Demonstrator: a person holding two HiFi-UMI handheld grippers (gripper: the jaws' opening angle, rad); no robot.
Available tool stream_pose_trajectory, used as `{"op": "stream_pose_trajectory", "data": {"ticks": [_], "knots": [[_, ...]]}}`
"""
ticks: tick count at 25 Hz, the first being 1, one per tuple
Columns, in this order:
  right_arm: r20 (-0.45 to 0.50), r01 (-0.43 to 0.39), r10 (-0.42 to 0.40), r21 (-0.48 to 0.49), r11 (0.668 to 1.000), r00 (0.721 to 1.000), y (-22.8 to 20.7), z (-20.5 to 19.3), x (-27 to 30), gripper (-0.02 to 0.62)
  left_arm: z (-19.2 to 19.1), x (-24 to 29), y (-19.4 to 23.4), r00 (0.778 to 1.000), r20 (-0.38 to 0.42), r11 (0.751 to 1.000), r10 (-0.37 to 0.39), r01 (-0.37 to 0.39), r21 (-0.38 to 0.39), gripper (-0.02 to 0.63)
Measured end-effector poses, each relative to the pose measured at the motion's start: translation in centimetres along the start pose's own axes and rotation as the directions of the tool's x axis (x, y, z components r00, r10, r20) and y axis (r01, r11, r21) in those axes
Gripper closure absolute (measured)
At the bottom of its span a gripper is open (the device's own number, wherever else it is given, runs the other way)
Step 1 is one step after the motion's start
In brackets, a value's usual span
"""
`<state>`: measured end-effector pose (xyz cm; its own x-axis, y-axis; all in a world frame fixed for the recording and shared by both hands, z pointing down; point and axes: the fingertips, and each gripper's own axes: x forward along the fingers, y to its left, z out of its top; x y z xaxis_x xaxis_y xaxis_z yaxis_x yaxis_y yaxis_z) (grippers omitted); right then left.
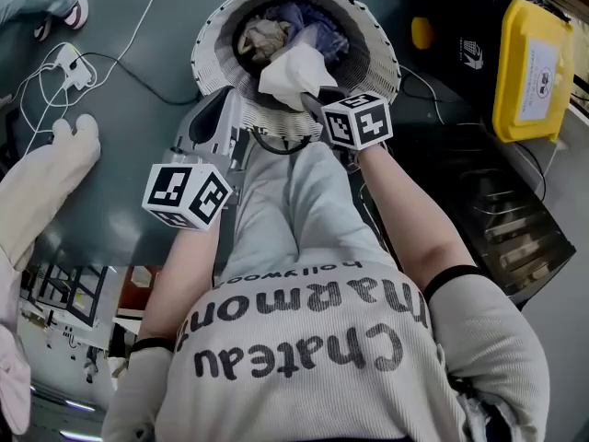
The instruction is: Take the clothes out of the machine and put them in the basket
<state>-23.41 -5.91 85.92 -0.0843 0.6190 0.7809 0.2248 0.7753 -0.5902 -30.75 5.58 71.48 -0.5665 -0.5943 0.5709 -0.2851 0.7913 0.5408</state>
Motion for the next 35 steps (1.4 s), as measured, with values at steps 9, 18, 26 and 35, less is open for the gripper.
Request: {"op": "stream_pose_trajectory", "data": {"ticks": [9, 18, 26, 35], "knots": [[0.008, 0.021, -0.021, -0.005, 1.000, 1.000, -2.3, 1.5, 1.9, 0.526, -1.6, 1.9, 1.3, 0.999, -0.034, 1.000, 0.013, -0.012, 0.026, 0.598], [0.017, 0.047, -0.047, -0.009, 0.999, 0.999, -5.4, 3.0, 4.0, 0.526, -2.9, 5.5, 2.7, 0.999, -0.028, 1.000, 0.027, -0.026, 0.010, 0.598], [0.010, 0.050, -0.050, -0.043, 0.998, 0.999, -8.1, 2.2, 6.8, 0.526, -6.5, 9.0, 3.9, 0.997, -0.070, 0.999, 0.036, -0.035, 0.015, 0.598], [0.016, 0.046, -0.045, -0.027, 0.999, 0.999, -10.2, 1.1, 10.0, 0.525, -9.0, 11.8, 4.4, 0.994, -0.109, 1.000, -0.011, 0.012, 0.004, 0.598]]}}
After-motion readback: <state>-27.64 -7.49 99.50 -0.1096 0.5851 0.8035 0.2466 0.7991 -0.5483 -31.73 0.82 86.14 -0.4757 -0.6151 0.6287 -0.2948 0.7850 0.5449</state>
